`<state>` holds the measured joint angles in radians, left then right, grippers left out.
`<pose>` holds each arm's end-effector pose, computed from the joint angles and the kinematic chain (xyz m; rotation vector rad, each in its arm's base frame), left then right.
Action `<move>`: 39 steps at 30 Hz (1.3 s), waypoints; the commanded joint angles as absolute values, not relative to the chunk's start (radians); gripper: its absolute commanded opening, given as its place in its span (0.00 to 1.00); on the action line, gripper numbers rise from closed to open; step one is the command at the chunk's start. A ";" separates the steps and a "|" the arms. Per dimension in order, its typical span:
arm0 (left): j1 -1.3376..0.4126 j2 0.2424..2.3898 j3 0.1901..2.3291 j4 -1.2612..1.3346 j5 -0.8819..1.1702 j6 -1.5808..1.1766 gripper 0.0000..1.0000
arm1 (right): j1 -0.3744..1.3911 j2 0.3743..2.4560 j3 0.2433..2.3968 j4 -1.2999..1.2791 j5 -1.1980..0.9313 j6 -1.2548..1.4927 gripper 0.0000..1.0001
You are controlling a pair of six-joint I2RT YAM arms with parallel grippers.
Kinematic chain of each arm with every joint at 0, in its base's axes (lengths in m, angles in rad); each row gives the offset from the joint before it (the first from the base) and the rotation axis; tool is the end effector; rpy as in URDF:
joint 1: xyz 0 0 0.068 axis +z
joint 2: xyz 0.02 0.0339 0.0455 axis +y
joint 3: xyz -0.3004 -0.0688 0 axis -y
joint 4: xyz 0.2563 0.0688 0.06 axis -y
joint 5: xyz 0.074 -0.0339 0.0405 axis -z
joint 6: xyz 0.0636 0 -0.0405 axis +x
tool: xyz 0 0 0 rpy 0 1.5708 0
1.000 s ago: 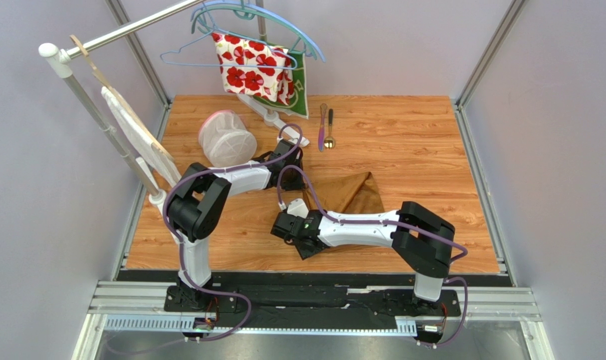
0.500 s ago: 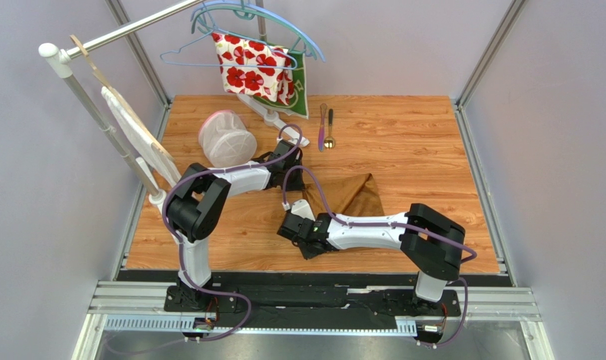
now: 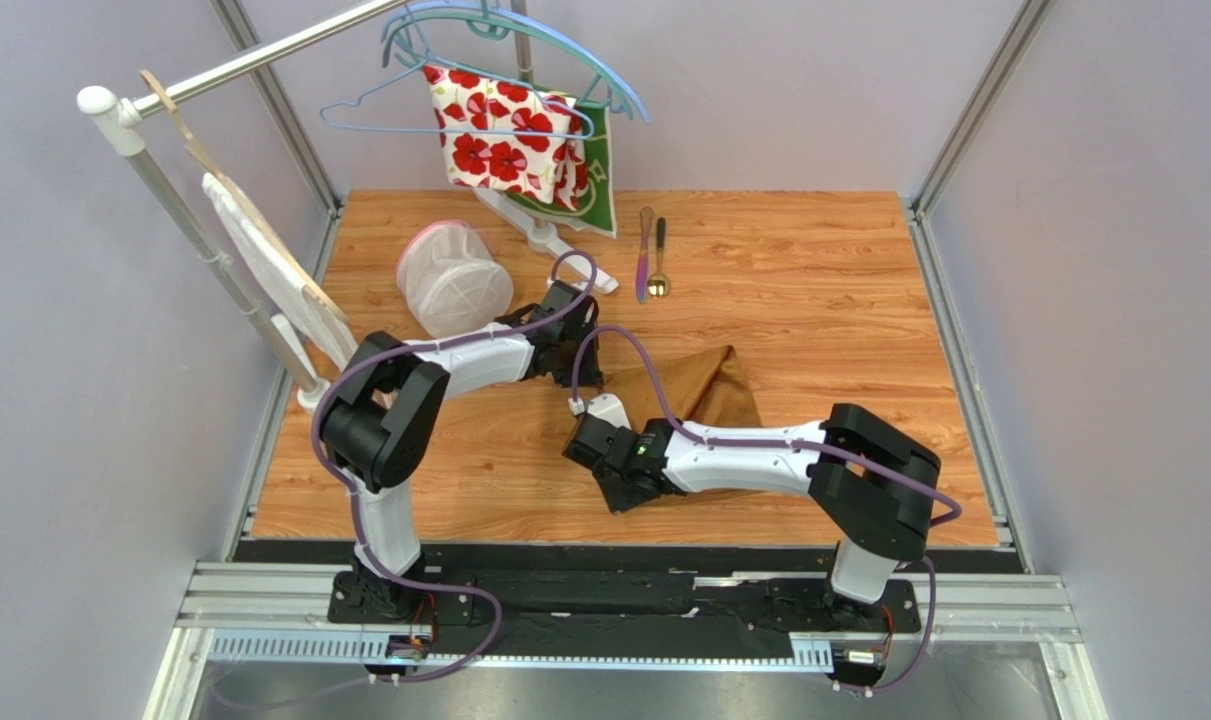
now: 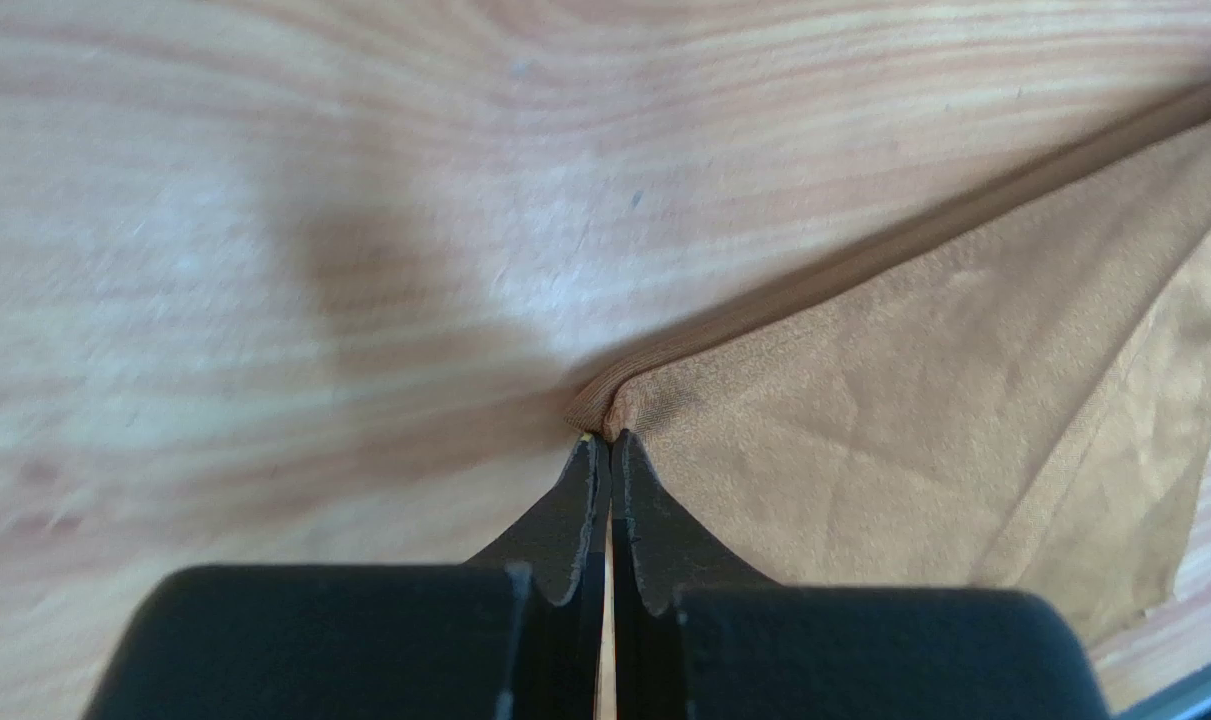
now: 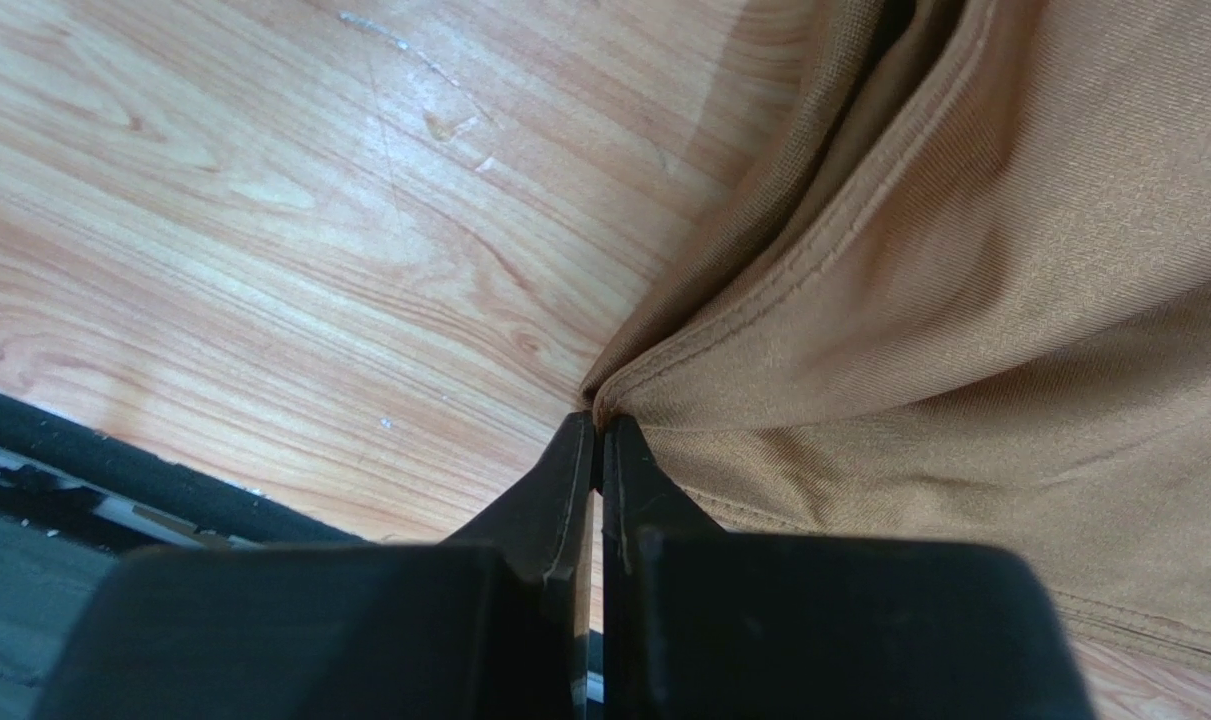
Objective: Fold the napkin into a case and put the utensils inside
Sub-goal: Pick up the upper triangle-folded napkin from the center of the board, then turn over the upper triangle folded napkin at the center of the board.
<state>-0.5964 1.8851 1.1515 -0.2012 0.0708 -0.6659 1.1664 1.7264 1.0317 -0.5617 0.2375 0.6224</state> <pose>0.3491 -0.2425 0.1616 -0.0602 2.6078 -0.5812 0.1491 0.3102 0.1631 -0.6908 2.6710 0.1349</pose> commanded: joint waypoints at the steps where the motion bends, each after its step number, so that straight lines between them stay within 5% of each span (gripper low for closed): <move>1: -0.563 1.747 1.137 -0.296 0.081 -0.660 0.00 | 1.184 1.709 1.092 -0.545 0.148 0.584 0.00; 12: -0.384 1.279 0.999 -0.553 0.041 -0.675 0.00 | 1.262 1.747 1.388 -0.454 -0.173 0.575 0.00; 21: -0.316 1.019 1.215 -0.874 -0.133 -0.555 0.00 | 1.272 1.789 1.557 -0.233 -0.477 0.647 0.00; 26: -0.316 1.107 1.285 -0.807 -0.106 -0.572 0.00 | 1.223 1.728 1.491 -0.040 -0.594 0.762 0.00; 35: -0.527 1.591 1.466 -0.592 -0.031 -0.604 0.00 | 0.973 1.514 0.827 0.499 -0.715 0.991 0.00; 39: -0.615 1.811 1.574 -0.535 -0.029 -0.632 0.00 | 0.858 1.398 0.616 0.517 -0.741 0.957 0.00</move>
